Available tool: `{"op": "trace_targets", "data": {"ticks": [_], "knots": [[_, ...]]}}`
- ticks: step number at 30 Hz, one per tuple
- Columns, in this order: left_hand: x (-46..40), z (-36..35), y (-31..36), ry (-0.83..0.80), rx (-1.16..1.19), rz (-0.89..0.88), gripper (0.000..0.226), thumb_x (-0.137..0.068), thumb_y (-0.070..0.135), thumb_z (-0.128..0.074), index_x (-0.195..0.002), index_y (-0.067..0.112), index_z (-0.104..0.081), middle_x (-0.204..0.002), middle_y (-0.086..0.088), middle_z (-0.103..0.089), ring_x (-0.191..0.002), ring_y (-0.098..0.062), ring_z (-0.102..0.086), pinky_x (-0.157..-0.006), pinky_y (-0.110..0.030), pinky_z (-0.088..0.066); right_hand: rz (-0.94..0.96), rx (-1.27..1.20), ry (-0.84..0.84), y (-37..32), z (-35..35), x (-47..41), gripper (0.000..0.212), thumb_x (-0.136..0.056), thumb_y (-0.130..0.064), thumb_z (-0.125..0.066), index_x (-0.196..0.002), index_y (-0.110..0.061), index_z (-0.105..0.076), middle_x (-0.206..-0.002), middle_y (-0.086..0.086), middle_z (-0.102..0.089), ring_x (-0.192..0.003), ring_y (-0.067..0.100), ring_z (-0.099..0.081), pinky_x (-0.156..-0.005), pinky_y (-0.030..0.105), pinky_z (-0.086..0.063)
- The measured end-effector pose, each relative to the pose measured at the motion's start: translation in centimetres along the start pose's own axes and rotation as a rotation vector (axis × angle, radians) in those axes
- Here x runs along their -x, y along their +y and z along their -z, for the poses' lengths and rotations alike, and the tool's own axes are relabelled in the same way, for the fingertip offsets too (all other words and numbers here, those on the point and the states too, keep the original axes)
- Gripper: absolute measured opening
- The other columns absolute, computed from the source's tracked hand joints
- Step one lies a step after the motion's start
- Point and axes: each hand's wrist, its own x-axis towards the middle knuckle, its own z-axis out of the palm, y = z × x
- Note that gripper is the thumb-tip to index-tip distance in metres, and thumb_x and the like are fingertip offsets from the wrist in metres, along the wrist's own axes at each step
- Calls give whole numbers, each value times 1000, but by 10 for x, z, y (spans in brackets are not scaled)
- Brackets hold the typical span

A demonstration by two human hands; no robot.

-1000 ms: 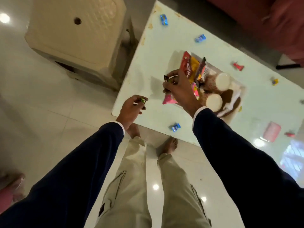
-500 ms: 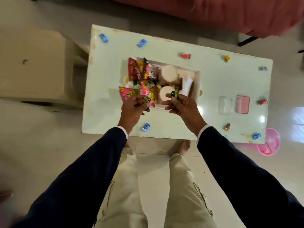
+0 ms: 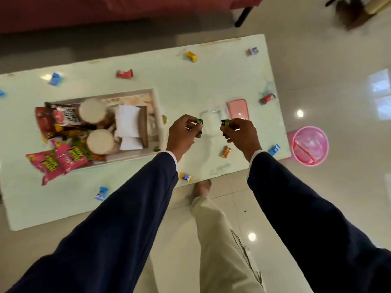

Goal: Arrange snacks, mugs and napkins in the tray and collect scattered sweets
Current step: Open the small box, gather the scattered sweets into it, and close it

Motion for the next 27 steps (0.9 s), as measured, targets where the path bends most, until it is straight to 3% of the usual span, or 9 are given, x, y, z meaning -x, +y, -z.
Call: {"op": "trace_targets", "data": {"ticks": [6, 10, 12, 15, 17, 19, 22, 24, 27], "knots": [[-43, -78, 4, 27, -136, 25, 12, -92, 7, -67, -103, 11, -65, -85, 0, -71, -64, -13, -73, -55, -29, -55, 45, 158, 3, 17, 23, -51, 28, -84, -13, -77, -108, -5, -66, -97, 14, -74, -85, 28, -72, -79, 41, -61], [-53, -86, -6, 60, -233, 31, 25, -94, 4, -63, -118, 9, -63, -104, -11, -70, -79, -28, -75, -71, -37, -57, 86, 182, 7, 21, 26, -64, 25, -86, -14, -74, -110, -10, -69, -100, 7, -72, -81, 18, -65, -76, 26, -55], [-49, -77, -15, 67, -302, 5, 28, -95, 4, -60, -123, 11, -59, -111, -14, -66, -85, -31, -73, -70, -30, -53, 83, 176, 18, 25, 29, -62, 20, -89, -13, -70, -108, -13, -70, -101, 4, -71, -84, 16, -64, -70, 17, -49], [-40, -55, -31, 78, -344, 0, 27, -95, 3, -54, -118, 16, -60, -109, -11, -64, -77, -27, -74, -56, -11, -43, 53, 115, 16, 28, 31, -54, 16, -89, -7, -63, -102, -13, -70, -97, 5, -72, -83, 20, -68, -64, 18, -50], [-33, -37, -39, 109, -350, -9, 25, -95, 4, -52, -114, 18, -61, -106, -8, -63, -72, -25, -74, -50, -8, -40, 58, 96, -15, 24, 25, -45, 15, -89, -5, -62, -101, -10, -70, -94, 6, -73, -81, 20, -69, -64, 20, -53], [-24, -12, -42, 144, -340, -44, 25, -95, 5, -51, -113, 19, -61, -104, -7, -62, -75, -28, -73, -59, -14, -47, 73, 73, -62, 10, 10, -36, 15, -89, -4, -60, -99, -10, -69, -89, 3, -72, -73, 17, -68, -56, 12, -49], [-8, 34, -41, 180, -332, -114, 30, -94, 3, -50, -117, 21, -58, -104, -4, -59, -99, -31, -67, -84, -44, -57, 121, 58, -130, -22, -27, -25, 17, -89, -2, -57, -98, -10, -69, -88, 6, -73, -67, 12, -66, -52, 7, -45], [3, 78, -36, 227, -336, -173, 34, -92, 2, -49, -118, 22, -56, -106, -3, -61, -99, -23, -64, -89, -44, -56, 182, 71, -190, -53, -63, -17, 17, -88, -1, -58, -98, -8, -70, -90, 8, -74, -66, 8, -66, -53, 7, -45], [15, 154, -30, 316, -319, -246, 35, -91, -1, -51, -119, 17, -58, -103, -4, -62, -84, -17, -62, -78, -37, -55, 279, 103, -273, -104, -127, -4, 17, -87, -2, -59, -98, -9, -71, -90, 10, -74, -69, 14, -69, -60, 18, -51]]}}
